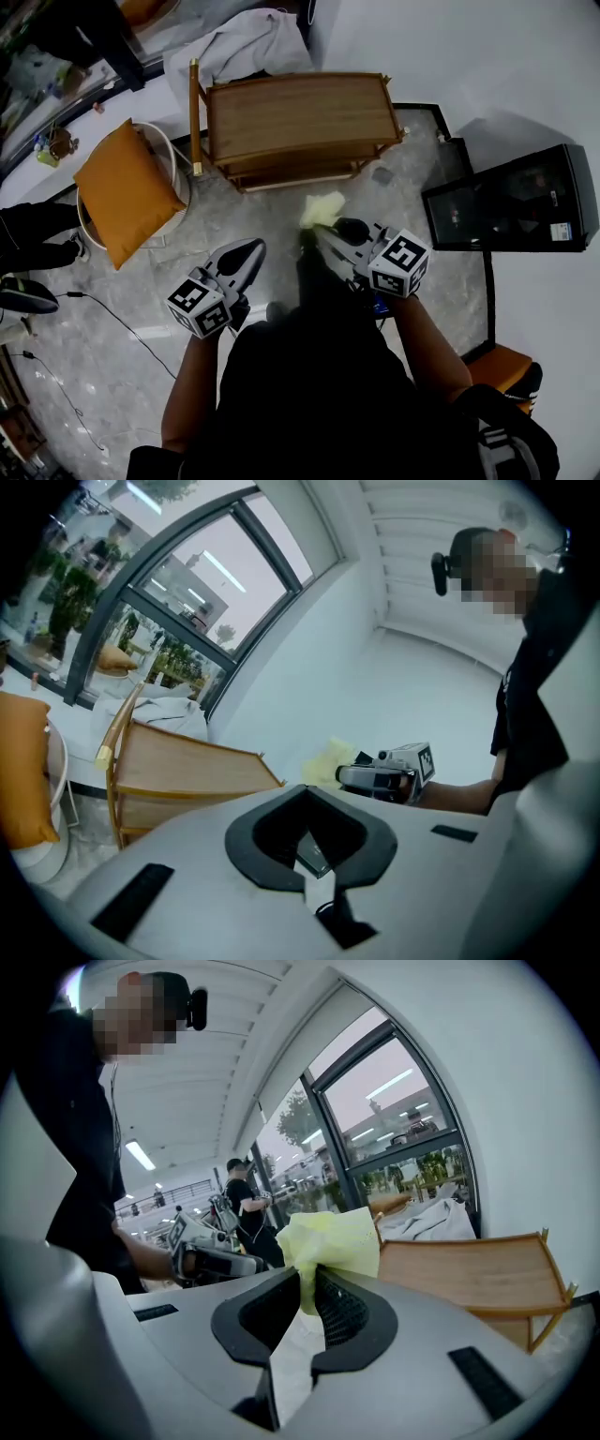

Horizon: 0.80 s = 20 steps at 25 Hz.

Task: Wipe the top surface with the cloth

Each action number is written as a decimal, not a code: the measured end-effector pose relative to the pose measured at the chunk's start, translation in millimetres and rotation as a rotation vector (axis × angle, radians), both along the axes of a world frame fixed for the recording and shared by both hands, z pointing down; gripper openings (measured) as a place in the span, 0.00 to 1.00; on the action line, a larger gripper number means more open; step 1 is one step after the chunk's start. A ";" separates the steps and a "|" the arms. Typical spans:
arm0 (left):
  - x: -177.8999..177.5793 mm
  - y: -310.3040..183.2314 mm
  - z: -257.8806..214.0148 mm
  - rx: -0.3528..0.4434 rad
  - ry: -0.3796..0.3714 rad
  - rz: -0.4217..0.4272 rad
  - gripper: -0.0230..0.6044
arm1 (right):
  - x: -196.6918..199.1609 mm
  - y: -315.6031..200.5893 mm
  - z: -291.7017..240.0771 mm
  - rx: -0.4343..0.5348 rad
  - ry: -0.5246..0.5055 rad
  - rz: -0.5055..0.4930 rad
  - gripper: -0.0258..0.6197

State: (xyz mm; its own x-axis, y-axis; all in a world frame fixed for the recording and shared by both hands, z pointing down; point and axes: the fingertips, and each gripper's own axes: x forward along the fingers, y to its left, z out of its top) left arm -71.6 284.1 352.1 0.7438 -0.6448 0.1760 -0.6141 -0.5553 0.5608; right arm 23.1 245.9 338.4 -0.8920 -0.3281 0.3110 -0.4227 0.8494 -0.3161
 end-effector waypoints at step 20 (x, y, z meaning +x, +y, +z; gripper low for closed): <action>-31.1 -205.8 -40.5 -0.032 -0.155 -0.257 0.05 | 9.7 -208.0 3.1 -0.073 -0.109 -0.208 0.12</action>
